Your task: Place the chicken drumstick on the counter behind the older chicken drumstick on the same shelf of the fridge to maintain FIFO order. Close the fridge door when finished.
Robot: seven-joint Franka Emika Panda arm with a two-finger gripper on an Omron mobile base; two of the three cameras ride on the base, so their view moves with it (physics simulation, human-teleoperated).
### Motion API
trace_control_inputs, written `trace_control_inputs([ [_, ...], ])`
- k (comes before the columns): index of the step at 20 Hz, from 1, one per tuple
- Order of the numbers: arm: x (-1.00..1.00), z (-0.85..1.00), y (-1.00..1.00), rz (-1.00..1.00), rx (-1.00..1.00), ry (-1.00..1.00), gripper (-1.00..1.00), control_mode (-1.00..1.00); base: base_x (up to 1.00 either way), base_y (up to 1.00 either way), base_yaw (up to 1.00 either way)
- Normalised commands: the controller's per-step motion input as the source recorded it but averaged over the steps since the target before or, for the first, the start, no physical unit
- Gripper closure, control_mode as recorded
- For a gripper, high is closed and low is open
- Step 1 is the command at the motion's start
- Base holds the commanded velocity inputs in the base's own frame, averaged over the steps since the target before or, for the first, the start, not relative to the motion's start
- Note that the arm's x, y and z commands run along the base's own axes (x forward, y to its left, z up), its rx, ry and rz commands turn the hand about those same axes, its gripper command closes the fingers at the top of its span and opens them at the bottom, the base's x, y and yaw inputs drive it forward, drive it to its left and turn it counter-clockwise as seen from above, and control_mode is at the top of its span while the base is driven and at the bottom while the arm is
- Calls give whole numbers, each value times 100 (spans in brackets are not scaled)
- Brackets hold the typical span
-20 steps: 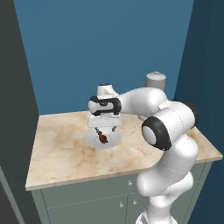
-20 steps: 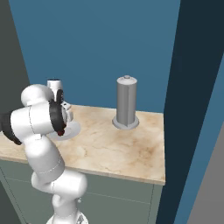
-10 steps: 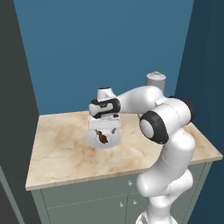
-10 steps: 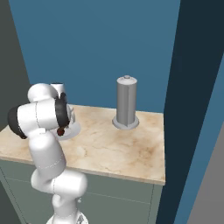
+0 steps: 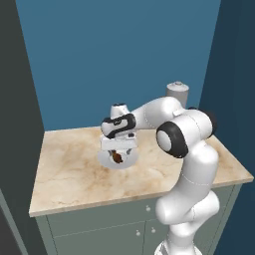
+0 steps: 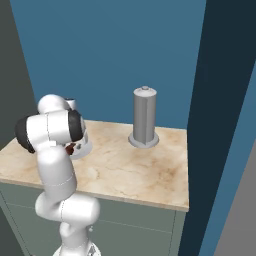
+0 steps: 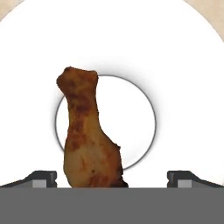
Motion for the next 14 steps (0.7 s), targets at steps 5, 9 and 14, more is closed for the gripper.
trace_control_inputs([
  [5, 3, -14, 0, 0, 0, 0, -100, -100, 0, 0, 0],
  [9, 0, -7, 0, 0, -1, 0, -100, -100, 0, 0, 0],
  [14, -1, -6, 0, 0, -1, 0, -100, -100, 0, 0, 0],
])
